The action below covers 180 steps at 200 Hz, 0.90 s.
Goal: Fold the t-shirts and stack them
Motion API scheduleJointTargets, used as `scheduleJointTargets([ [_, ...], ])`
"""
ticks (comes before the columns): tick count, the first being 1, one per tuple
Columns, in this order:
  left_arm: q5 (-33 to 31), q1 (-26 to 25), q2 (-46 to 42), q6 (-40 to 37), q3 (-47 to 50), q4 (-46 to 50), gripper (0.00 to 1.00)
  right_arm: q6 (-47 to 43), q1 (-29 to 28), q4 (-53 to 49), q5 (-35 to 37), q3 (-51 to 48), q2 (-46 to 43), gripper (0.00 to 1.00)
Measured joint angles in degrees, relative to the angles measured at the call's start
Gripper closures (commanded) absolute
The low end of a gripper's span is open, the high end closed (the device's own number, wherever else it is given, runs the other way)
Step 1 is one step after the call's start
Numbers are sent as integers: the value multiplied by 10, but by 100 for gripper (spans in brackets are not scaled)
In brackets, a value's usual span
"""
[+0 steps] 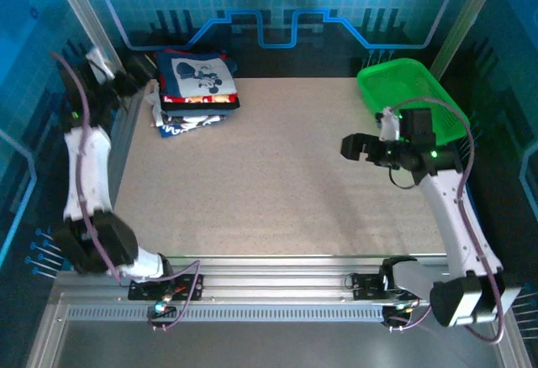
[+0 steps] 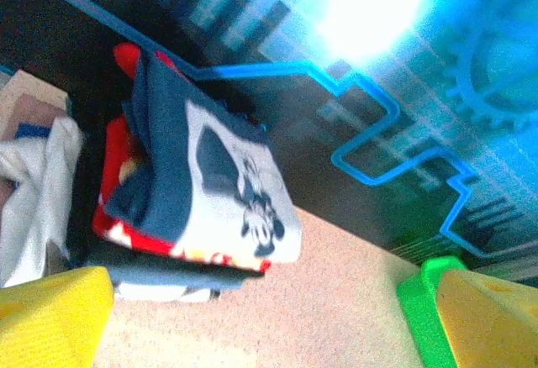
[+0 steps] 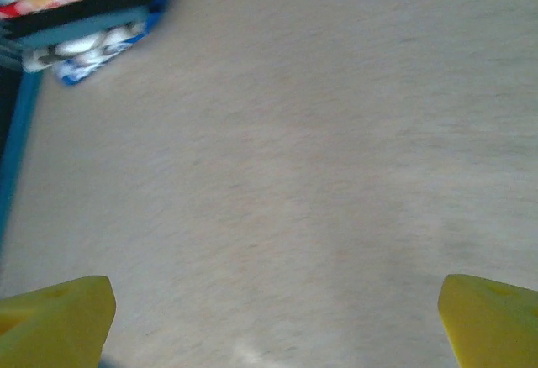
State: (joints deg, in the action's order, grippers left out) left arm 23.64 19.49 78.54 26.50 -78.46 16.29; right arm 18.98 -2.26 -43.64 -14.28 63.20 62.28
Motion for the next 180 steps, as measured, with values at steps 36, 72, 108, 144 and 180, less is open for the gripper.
scheduleJointTargets([
  [36,-135,-44,-216,-18,329,-67,1,-30,40,187,123,-216,-48,0],
  [72,-242,-63,-295,-76,519,-133,1,-62,47,354,174,-345,-14,0],
  [108,-273,-64,-284,-121,594,-250,1,-78,50,576,177,-424,25,0],
  [144,-261,-66,-168,-124,623,-428,1,-93,46,725,177,-445,97,0],
  [180,-239,-99,-3,-144,627,-604,1,-116,39,819,183,-434,164,0],
])
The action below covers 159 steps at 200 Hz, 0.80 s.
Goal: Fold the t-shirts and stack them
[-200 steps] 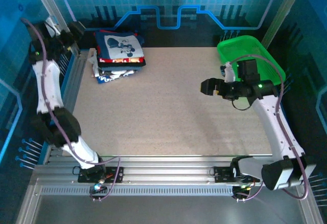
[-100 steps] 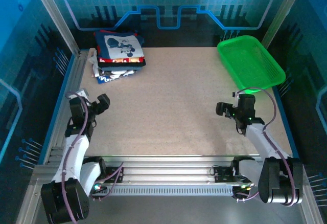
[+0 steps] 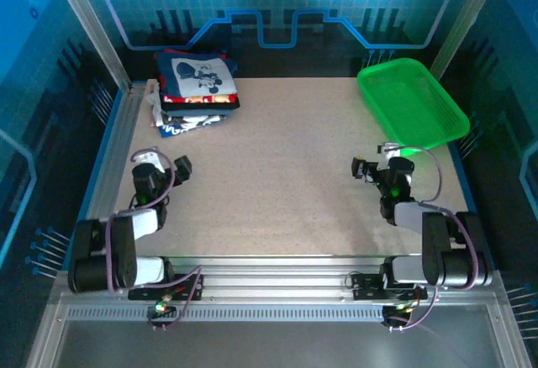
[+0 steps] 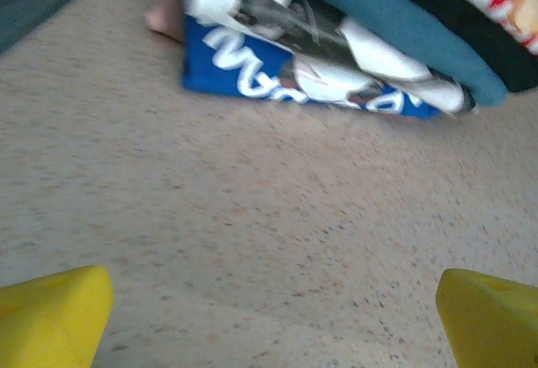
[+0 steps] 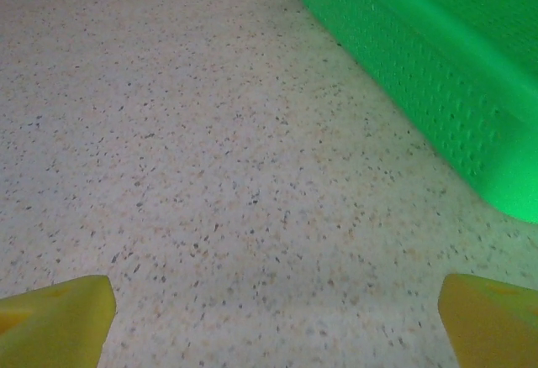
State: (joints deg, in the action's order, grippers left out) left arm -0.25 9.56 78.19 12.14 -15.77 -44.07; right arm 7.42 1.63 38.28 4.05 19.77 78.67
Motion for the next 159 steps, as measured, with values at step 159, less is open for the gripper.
scheduleJointTargets([
  [159,5,-55,100,-68,-26,-115,1,-69,-49,41,-3,43,71,0],
])
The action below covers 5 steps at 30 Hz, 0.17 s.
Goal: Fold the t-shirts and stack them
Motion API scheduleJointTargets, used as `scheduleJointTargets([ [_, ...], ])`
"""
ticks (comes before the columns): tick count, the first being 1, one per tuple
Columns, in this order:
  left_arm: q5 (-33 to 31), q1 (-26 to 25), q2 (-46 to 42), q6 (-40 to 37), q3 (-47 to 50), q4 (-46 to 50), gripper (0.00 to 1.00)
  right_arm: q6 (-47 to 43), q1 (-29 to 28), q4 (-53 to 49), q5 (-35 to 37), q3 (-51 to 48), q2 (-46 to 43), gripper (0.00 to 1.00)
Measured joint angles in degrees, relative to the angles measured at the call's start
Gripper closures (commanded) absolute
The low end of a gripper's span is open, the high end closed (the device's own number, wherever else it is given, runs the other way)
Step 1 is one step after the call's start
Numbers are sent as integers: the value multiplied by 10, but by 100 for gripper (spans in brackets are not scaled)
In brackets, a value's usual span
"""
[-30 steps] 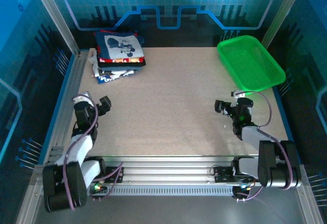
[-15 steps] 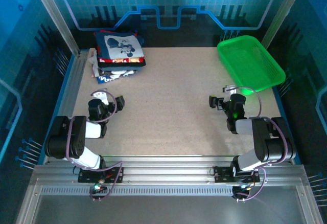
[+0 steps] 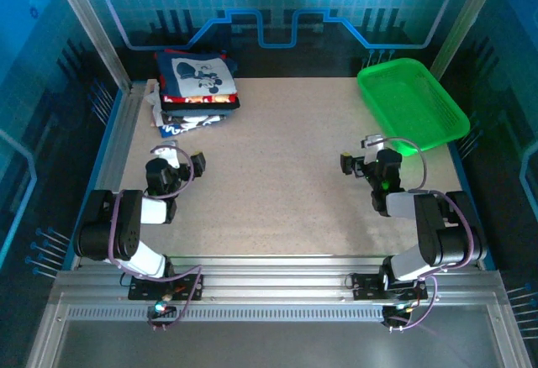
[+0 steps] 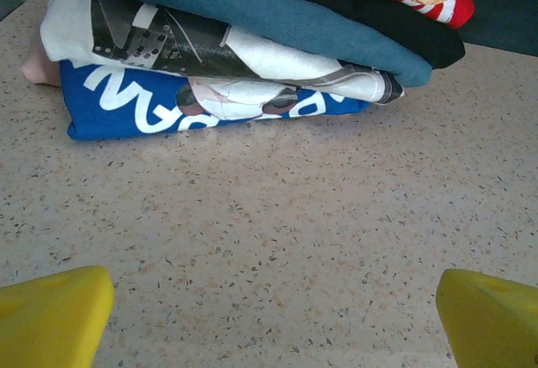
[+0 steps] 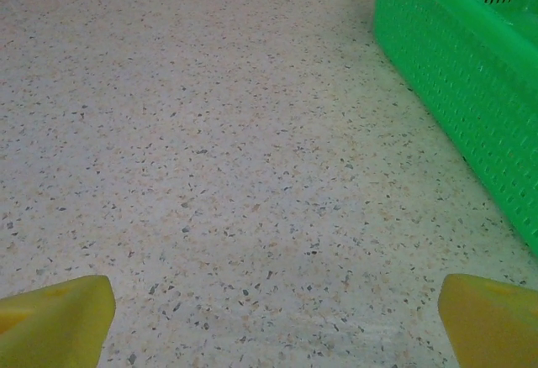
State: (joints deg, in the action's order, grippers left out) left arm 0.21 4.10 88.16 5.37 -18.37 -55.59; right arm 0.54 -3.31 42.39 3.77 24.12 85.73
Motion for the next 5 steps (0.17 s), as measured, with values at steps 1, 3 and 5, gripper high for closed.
scheduleJointTargets([
  [1,-1,-1,0,0,0,0,1,0,0,-1,-3,0,0,1],
  [3,-4,-2,0,0,-1,0,1,-2,1,-3,-11,0,0,0],
  [5,-6,-3,0,-1,-2,0,1,-2,2,-4,-15,0,0,0],
])
